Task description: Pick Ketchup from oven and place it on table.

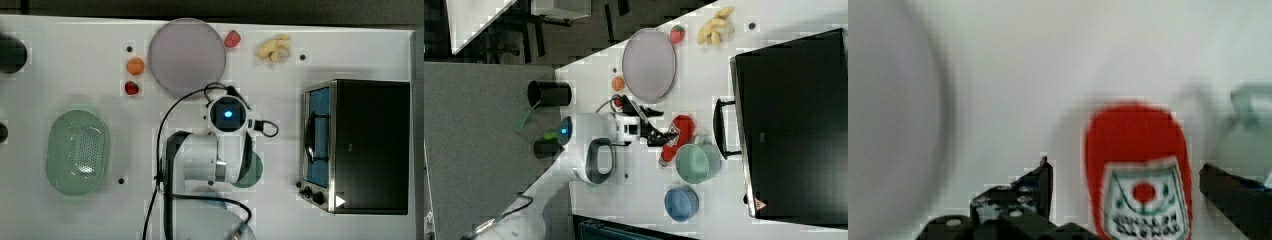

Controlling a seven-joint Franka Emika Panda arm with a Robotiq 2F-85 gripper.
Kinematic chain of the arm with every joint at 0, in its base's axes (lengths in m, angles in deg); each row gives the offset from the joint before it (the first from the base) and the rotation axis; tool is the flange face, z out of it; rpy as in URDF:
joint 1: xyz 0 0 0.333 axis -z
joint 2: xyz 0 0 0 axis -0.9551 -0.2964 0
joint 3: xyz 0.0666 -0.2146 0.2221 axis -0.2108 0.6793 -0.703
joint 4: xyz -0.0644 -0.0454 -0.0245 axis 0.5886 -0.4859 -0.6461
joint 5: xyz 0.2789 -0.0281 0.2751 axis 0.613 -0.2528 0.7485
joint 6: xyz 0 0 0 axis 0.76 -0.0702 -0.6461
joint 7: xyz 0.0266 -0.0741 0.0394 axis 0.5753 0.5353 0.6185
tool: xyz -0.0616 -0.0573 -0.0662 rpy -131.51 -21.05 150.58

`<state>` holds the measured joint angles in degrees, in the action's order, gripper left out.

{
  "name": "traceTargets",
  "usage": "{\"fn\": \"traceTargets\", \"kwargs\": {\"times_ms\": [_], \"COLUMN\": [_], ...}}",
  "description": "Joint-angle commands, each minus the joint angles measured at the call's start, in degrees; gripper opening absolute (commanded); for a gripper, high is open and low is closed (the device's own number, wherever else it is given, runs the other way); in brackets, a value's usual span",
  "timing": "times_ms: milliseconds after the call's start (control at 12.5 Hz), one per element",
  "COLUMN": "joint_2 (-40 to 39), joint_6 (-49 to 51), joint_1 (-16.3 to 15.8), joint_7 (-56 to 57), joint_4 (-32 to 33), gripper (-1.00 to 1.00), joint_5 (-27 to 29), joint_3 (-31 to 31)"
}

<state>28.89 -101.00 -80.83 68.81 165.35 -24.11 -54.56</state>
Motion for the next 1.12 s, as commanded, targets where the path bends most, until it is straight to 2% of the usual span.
{"fn": "traceTargets", "kwargs": {"times_ms": [80, 560, 1120], "joint_2": [9.7, 14.9, 15.1], "joint_6": [11.8, 30.0, 53.2], "joint_1": [0.5, 0.5, 0.5], "joint_7": [1.0, 0.4, -0.9], "joint_4": [-8.7, -22.5, -36.8], "gripper": [1.00, 1.00, 1.00], "joint_5": [0.6, 0.6, -0.6], "joint_3": [-0.4, -0.4, -0.4]}}
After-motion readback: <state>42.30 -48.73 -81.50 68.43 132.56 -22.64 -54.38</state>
